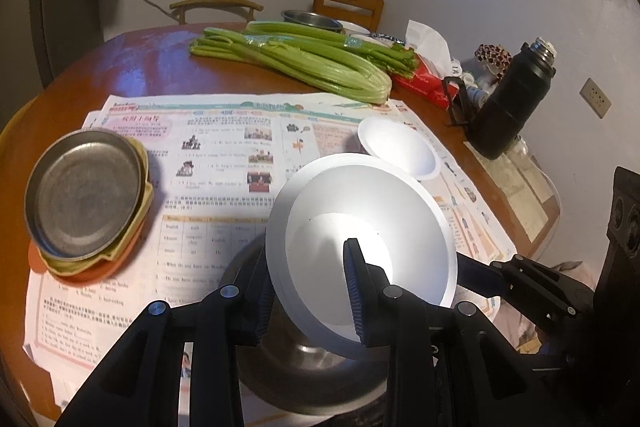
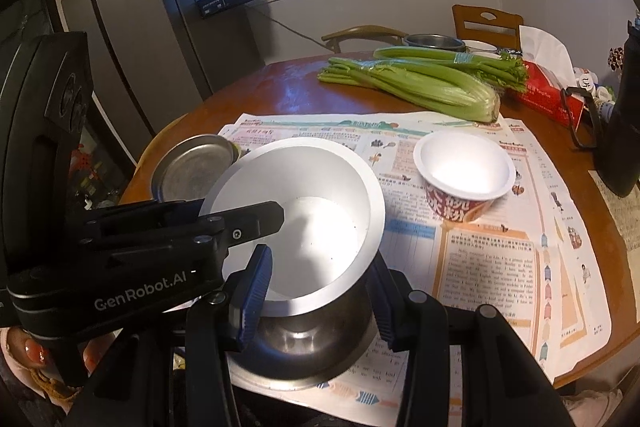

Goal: Organize plates and bowls
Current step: 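Lower the held white paper bowl into the steel bowl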

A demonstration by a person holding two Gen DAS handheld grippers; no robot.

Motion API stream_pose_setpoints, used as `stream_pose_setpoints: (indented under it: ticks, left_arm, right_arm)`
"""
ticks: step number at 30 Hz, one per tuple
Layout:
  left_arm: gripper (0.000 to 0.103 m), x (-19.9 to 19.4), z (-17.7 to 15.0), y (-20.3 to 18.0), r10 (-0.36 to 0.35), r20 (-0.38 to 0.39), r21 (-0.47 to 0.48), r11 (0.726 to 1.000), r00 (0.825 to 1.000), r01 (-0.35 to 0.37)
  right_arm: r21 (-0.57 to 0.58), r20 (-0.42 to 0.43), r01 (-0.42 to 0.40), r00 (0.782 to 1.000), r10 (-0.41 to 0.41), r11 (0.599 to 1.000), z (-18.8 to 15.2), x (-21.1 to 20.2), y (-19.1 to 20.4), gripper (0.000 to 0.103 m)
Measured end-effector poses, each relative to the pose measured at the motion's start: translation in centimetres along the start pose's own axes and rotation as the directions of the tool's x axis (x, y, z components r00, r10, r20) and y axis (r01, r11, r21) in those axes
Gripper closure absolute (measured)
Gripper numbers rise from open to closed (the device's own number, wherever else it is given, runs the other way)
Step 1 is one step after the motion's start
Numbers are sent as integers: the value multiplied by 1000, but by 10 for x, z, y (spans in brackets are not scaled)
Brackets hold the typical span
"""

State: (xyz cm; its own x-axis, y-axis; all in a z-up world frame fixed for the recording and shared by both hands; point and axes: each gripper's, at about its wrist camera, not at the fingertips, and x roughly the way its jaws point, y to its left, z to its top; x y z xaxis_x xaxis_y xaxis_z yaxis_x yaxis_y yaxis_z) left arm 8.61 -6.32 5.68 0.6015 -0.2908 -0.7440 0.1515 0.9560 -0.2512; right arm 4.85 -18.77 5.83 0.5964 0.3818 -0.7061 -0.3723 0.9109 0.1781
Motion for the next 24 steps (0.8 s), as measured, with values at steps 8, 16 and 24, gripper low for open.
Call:
stream_pose_setpoints:
  ticks: [8,16,24]
  left_arm:
    - [71,4,-13,4,17,-27,-15,1000,999,-17]
    - [71,18,-25,11,13,-68,-38,999,998,-16]
    - [71,28,-31,17,27,-90,-43,999,996,-31]
  right_arm:
    - [-29,-27,-8,1000,7,1000,-14,1,6,56]
    - [-32,-67,-18,998,16,999,-25,11,5,56]
    - [-45,-100,-16,995,11,999,-31,24,6,56]
